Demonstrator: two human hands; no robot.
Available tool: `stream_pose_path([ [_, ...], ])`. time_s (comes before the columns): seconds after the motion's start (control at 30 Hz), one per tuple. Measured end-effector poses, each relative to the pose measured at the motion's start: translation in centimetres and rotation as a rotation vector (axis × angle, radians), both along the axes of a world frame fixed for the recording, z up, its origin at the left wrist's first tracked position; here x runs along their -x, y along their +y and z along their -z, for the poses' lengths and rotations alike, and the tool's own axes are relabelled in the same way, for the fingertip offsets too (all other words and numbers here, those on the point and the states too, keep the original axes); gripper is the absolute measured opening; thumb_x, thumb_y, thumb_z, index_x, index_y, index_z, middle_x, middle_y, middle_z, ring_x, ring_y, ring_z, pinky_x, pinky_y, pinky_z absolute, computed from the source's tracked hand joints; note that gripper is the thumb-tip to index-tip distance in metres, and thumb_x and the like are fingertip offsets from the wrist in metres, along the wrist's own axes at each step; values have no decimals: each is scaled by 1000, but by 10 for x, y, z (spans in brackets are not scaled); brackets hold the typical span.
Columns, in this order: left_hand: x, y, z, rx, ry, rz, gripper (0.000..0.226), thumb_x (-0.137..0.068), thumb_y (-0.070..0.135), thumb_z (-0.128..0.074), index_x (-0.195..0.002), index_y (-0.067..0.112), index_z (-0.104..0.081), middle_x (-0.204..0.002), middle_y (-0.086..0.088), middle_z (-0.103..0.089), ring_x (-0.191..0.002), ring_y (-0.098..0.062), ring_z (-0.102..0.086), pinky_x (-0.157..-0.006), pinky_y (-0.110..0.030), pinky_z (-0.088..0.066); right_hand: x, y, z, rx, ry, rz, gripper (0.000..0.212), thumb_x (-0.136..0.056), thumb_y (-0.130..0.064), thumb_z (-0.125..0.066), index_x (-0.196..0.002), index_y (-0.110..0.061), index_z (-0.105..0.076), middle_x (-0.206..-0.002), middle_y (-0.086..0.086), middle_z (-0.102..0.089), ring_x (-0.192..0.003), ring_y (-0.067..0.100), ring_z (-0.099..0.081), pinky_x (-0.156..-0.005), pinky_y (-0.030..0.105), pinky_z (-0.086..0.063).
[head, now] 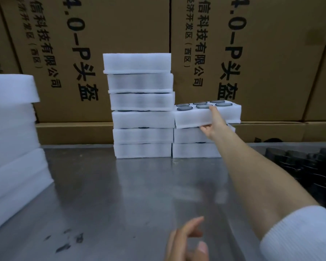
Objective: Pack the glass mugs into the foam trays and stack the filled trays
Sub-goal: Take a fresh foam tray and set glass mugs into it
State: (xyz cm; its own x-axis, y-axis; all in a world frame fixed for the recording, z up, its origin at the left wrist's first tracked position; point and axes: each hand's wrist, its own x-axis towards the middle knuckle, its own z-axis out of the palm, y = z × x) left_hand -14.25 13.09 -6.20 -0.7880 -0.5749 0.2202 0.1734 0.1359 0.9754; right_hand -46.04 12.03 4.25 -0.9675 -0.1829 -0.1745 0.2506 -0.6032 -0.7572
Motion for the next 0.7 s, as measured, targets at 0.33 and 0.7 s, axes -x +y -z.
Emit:
stream_pose_path([
  [0.33,-8,7,3,173,-9,-51,37,-36,60,-34,-58,87,-22,-75,5,-63,-43,4,-45,-58,-10,-37,3,11,24,-953,271,-60,77,-75,-83,-40,-85,-9,-61,-73,4,-65,-65,20,-64,-60,29,-48],
  [0.7,-6,-13,-9,173,-16,295,24,-76,28,-59,-78,48,-71,-50,20,-56,-82,-15,-62,-76,-11,-43,17,-21,24,-1099,325,-46,44,-97,-45,-43,-73,-10,-56,-64,2,-60,-49,16,-56,-46,21,-37],
])
